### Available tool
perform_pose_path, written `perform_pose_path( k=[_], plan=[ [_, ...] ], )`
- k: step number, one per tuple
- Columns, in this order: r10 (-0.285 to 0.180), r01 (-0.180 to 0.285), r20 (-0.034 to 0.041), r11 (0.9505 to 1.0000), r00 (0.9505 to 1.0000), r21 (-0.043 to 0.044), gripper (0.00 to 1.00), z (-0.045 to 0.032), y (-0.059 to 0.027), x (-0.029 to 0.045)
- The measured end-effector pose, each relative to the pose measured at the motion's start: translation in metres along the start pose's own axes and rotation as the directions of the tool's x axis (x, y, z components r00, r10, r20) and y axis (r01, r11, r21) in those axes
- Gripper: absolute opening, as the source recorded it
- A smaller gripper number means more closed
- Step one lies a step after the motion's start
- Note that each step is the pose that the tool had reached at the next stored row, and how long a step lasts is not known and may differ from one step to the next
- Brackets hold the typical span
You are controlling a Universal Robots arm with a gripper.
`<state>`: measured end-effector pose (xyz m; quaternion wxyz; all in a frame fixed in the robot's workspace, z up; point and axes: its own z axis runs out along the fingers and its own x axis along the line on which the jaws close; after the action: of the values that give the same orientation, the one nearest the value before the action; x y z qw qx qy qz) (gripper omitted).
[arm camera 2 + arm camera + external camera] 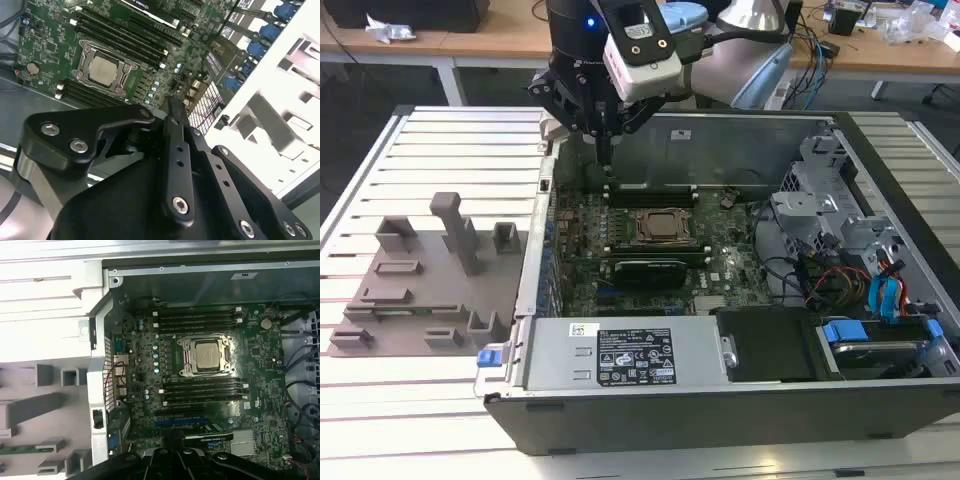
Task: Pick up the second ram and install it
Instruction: 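Reach for the second ram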
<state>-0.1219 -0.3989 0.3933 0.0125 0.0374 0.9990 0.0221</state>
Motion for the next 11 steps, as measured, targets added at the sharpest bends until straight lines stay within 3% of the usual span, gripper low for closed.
perform_pose_path(
  k=[1, 3, 5, 9, 11],
  plan=[
    [0.0, 0.0, 0.0001, 1.0, 1.0, -0.0001, 0.1, 0.0, -0.0001, 0.0014],
    [0.0, 0.0, 0.0004, 1.0, 1.0, -0.0001, 0.1, -0.0005, -0.0013, 0.0168],
    [0.0, 0.0, 0.0008, 1.0, 1.0, -0.0001, 0.1, -0.0007, -0.0019, 0.0251],
    [0.0, 0.0, 0.0008, 1.0, 1.0, 0.0, 0.1, -0.0011, -0.0037, 0.0496],
    [0.0, 0.0, 0.0008, 1.0, 1.0, -0.0001, 0.1, -0.0012, -0.004, 0.0537]
  ],
)
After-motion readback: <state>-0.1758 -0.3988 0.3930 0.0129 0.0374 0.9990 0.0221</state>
